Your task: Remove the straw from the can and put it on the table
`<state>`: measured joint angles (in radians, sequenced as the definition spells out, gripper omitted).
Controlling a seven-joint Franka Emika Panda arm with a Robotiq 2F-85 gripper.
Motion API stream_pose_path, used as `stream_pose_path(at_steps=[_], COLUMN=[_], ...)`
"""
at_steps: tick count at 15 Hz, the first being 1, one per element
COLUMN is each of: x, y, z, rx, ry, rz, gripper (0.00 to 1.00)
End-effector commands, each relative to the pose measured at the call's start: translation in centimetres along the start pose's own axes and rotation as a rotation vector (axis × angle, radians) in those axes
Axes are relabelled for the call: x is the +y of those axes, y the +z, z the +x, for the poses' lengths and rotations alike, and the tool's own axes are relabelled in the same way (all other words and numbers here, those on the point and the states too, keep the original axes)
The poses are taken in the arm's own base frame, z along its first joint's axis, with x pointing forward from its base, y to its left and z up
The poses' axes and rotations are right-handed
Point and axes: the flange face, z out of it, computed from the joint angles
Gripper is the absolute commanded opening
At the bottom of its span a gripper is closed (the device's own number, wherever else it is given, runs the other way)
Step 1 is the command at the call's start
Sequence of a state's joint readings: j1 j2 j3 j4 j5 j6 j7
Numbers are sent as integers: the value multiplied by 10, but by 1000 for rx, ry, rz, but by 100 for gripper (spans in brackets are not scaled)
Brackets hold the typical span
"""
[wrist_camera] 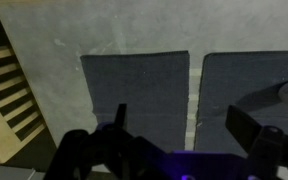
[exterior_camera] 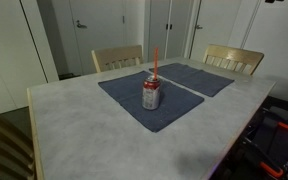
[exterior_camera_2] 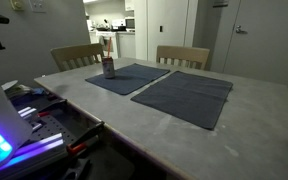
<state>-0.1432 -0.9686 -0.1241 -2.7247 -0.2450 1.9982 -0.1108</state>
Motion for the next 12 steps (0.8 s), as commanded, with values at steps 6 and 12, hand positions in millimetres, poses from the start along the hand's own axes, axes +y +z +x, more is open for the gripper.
stream_pose_path(at_steps=[6, 12], x=[-81, -131], y=[-6, 12], z=[128, 139], rx=[3, -33], ry=[-336, -410], rz=[135, 183], gripper=[100, 100])
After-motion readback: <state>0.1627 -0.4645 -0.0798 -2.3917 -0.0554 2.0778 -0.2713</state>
